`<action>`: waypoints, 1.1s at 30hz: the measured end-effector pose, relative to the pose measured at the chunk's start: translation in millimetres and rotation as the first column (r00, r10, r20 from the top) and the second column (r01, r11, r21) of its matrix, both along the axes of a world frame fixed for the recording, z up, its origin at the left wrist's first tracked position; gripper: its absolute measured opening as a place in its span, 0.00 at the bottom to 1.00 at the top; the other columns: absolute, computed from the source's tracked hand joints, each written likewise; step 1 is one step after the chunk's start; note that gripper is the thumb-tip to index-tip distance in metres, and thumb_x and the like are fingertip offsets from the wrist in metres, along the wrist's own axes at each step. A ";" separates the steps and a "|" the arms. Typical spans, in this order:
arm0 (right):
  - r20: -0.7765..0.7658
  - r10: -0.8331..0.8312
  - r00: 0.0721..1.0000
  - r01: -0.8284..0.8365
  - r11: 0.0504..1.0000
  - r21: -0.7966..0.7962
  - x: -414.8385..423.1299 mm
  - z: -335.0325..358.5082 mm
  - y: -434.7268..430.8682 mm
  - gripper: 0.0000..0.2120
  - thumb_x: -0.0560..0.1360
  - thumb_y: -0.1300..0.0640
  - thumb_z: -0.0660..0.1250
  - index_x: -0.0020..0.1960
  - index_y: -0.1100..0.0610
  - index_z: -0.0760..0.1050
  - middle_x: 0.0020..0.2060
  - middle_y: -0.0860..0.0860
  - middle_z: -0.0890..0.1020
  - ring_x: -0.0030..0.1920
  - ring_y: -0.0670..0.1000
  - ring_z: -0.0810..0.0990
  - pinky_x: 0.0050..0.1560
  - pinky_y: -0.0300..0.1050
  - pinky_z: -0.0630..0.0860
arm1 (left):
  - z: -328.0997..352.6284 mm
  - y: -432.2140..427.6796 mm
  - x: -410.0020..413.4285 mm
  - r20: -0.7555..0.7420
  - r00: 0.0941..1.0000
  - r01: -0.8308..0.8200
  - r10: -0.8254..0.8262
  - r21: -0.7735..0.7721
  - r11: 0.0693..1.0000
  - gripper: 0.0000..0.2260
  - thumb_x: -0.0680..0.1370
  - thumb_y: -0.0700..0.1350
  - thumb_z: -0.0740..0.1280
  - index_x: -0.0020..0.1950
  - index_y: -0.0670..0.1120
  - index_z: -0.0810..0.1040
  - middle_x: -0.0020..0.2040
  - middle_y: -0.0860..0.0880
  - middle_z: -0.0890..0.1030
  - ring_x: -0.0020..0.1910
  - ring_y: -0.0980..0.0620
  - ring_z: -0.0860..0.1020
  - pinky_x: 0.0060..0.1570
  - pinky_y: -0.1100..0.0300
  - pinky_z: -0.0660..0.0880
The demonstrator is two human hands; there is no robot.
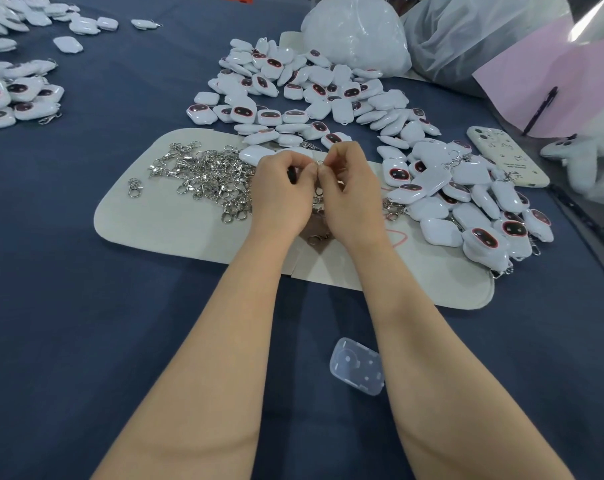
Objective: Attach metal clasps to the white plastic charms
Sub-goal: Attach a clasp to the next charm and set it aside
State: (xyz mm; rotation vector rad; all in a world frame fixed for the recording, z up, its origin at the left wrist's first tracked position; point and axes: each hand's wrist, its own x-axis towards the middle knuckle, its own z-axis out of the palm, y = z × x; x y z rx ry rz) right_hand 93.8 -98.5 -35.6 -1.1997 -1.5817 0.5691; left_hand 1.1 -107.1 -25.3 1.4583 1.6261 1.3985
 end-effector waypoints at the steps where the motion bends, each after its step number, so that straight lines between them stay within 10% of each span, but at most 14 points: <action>1: -0.016 -0.028 0.999 0.028 1.000 0.001 1.3 0.2 1.1 0.06 0.76 0.67 0.60 0.46 0.56 0.67 0.36 0.45 0.73 0.39 0.49 0.74 0.43 0.39 0.71 | 0.5 -0.1 -0.3 0.027 1.000 0.000 0.000 0.001 1.000 0.05 0.77 0.40 0.64 0.44 0.48 0.78 0.38 0.53 0.78 0.36 0.56 0.74 0.42 0.63 0.71; 8: -0.033 -0.122 0.992 0.121 0.992 -0.026 2.3 -2.4 3.2 0.06 0.77 0.66 0.61 0.46 0.56 0.69 0.36 0.45 0.75 0.41 0.49 0.77 0.44 0.38 0.72 | 4.5 -1.8 -1.6 0.374 0.927 0.013 0.007 -0.050 0.999 0.12 0.75 0.36 0.61 0.50 0.53 0.75 0.48 0.52 0.78 0.43 0.54 0.78 0.51 0.49 0.79; 33: 0.065 -0.056 0.996 0.058 0.998 -0.035 -2.8 -0.6 0.2 0.06 0.77 0.66 0.61 0.47 0.56 0.69 0.41 0.49 0.77 0.40 0.46 0.74 0.40 0.26 0.67 | -3.5 5.4 -1.2 0.401 0.916 -0.001 0.031 -0.074 0.997 0.12 0.76 0.35 0.60 0.55 0.50 0.71 0.56 0.49 0.76 0.40 0.57 0.75 0.46 0.56 0.77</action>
